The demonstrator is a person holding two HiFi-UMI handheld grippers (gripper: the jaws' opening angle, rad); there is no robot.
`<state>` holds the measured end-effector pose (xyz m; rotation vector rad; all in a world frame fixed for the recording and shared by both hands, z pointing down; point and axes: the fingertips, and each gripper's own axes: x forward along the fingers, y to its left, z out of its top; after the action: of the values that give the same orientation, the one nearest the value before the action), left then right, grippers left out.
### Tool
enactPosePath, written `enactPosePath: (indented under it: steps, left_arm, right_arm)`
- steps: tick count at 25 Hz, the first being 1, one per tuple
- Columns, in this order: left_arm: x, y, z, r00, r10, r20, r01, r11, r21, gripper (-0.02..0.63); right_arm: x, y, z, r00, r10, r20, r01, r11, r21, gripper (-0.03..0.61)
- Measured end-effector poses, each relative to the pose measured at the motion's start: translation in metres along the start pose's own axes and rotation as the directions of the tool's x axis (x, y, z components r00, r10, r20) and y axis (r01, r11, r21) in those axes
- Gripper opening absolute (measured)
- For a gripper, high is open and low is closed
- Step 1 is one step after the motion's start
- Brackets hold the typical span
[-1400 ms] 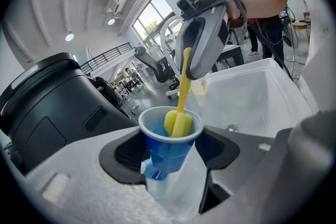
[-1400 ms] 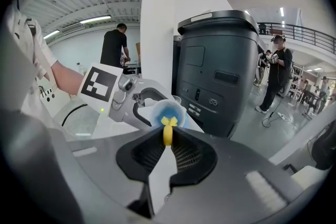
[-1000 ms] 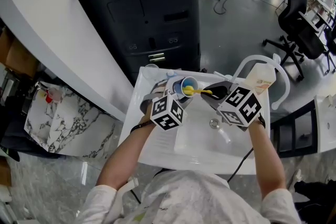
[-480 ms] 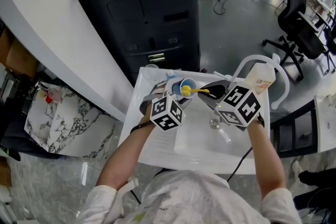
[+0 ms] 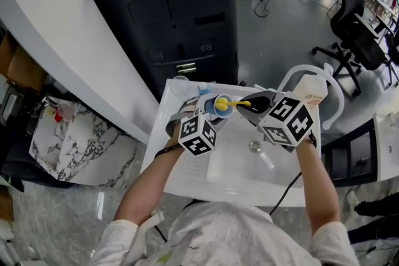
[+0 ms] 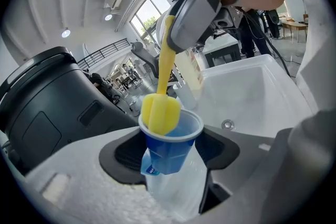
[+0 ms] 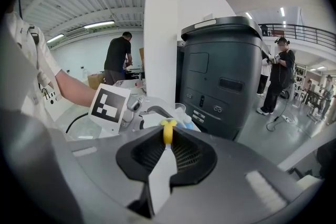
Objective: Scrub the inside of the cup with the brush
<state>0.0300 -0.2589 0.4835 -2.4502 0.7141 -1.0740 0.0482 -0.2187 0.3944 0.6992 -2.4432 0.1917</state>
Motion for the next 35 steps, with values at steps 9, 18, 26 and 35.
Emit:
enactPosePath:
  steps: [9,18,26,35]
  left_arm:
    - [-0.003,0.003,0.005,1.0,0.011,0.017,-0.011,1.0,-0.002,0.295]
    - [-0.006,0.005,0.006,0.999,0.025,0.026,-0.024,1.0,-0.003,0.295]
    - [-0.007,0.008,0.009,0.999,0.034,0.037,-0.033,0.999,-0.018,0.295]
    - [-0.01,0.017,0.005,0.998,0.058,0.034,-0.057,0.998,-0.039,0.295]
  right_arm:
    - [-0.007,-0.006,0.004,1.0,-0.005,0.023,0.005,1.0,0.016,0.035]
    - [-0.013,-0.016,0.002,0.999,-0.023,0.036,0.022,0.999,0.044,0.035]
    - [-0.017,-0.024,-0.004,0.998,-0.046,0.041,0.043,0.997,0.07,0.035]
    - [-0.013,-0.021,-0.016,0.999,-0.039,0.012,0.038,0.996,0.08,0.035]
